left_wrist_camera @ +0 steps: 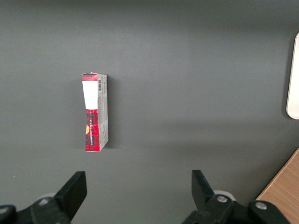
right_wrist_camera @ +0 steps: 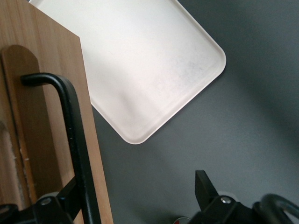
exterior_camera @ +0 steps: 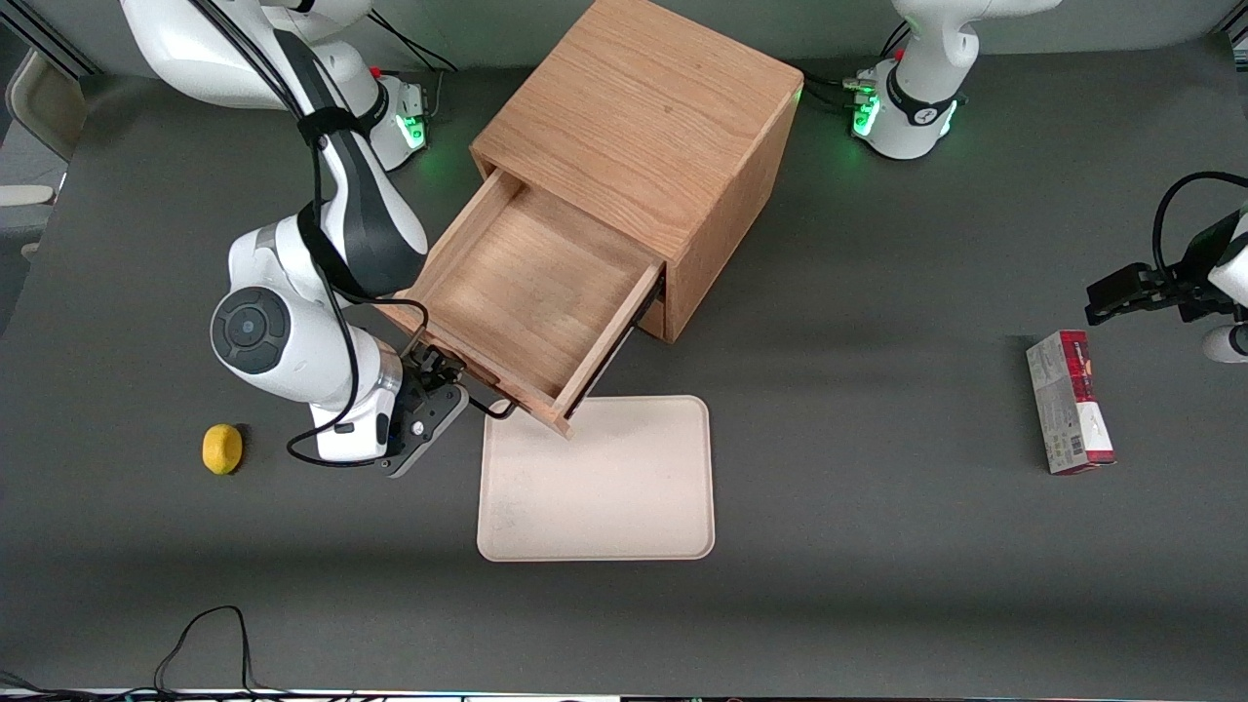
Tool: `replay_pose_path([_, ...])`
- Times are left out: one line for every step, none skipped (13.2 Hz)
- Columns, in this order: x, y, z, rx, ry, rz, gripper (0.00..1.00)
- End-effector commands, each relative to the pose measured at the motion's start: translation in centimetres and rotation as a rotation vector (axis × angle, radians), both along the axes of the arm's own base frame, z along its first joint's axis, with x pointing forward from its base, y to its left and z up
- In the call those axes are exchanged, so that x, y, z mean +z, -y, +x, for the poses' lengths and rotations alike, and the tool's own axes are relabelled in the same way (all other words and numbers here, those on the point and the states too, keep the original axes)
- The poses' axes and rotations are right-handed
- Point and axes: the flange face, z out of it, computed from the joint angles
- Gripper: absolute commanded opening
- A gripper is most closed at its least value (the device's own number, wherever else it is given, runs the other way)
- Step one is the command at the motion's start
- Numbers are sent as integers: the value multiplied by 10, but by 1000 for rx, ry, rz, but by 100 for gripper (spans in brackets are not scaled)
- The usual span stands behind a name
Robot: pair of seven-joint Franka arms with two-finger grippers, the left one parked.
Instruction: Open upper drawer
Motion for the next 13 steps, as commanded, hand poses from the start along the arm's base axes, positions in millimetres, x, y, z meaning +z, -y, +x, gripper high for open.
replay_pose_path([34, 0, 15, -25, 31, 13, 100])
replay_pose_path([47, -1, 16, -44, 29, 13, 100])
replay_pose_path([57, 0, 16, -50, 28, 14, 100])
replay_pose_path([67, -1, 15, -49, 29, 15, 100])
replay_pose_path([76, 1, 15, -51, 32, 16, 100])
replay_pose_path([88, 6, 16, -55, 35, 17, 100])
replay_pose_path([102, 9, 16, -58, 37, 18, 100])
replay_pose_path([116, 13, 13, -72, 36, 16, 100])
replay_pose_path([135, 25, 9, -138, 38, 11, 100])
replay_pose_path([155, 33, 3, -211, 40, 7, 100])
replay_pose_path([169, 39, -4, -272, 32, 0, 100])
replay_pose_path([187, 58, -10, -355, 30, -7, 100])
replay_pose_path([199, 73, -14, -421, 29, -15, 100])
